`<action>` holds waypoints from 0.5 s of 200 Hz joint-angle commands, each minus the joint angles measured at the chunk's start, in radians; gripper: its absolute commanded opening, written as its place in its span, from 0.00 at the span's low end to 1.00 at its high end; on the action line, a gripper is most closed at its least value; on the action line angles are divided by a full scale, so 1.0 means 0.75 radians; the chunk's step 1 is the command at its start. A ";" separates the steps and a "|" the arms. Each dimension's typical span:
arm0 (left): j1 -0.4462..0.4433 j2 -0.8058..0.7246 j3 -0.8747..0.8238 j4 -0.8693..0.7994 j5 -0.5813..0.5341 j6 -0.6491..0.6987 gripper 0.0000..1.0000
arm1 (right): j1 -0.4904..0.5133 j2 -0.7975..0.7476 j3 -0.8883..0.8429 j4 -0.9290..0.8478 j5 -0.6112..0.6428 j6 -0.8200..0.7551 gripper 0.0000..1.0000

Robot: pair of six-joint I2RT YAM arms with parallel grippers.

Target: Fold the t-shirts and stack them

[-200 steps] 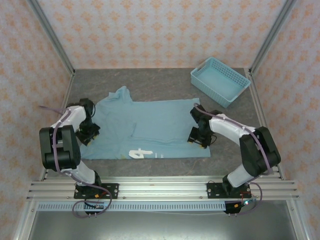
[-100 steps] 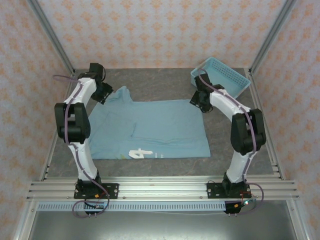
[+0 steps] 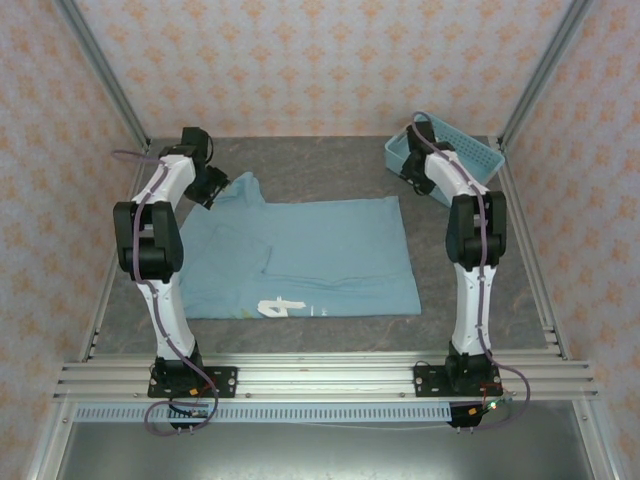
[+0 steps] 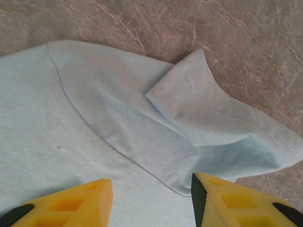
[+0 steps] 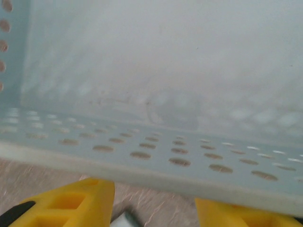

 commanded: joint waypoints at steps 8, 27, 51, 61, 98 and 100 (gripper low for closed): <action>0.041 0.026 0.102 -0.059 0.002 0.074 0.49 | 0.017 -0.039 0.045 -0.028 -0.069 -0.105 0.50; 0.040 0.132 0.232 -0.075 0.013 0.103 0.48 | 0.066 -0.125 -0.030 0.003 -0.059 -0.118 0.52; 0.035 0.274 0.430 -0.138 -0.052 0.131 0.48 | 0.120 -0.221 -0.140 0.046 -0.075 -0.082 0.53; 0.036 0.329 0.501 -0.157 -0.082 0.141 0.48 | 0.138 -0.244 -0.168 0.047 -0.085 -0.071 0.53; 0.028 0.493 0.694 -0.221 -0.129 0.197 0.46 | 0.174 -0.343 -0.298 0.082 -0.118 -0.038 0.54; 0.026 0.497 0.697 -0.218 -0.126 0.201 0.46 | 0.174 -0.347 -0.305 0.085 -0.121 -0.038 0.54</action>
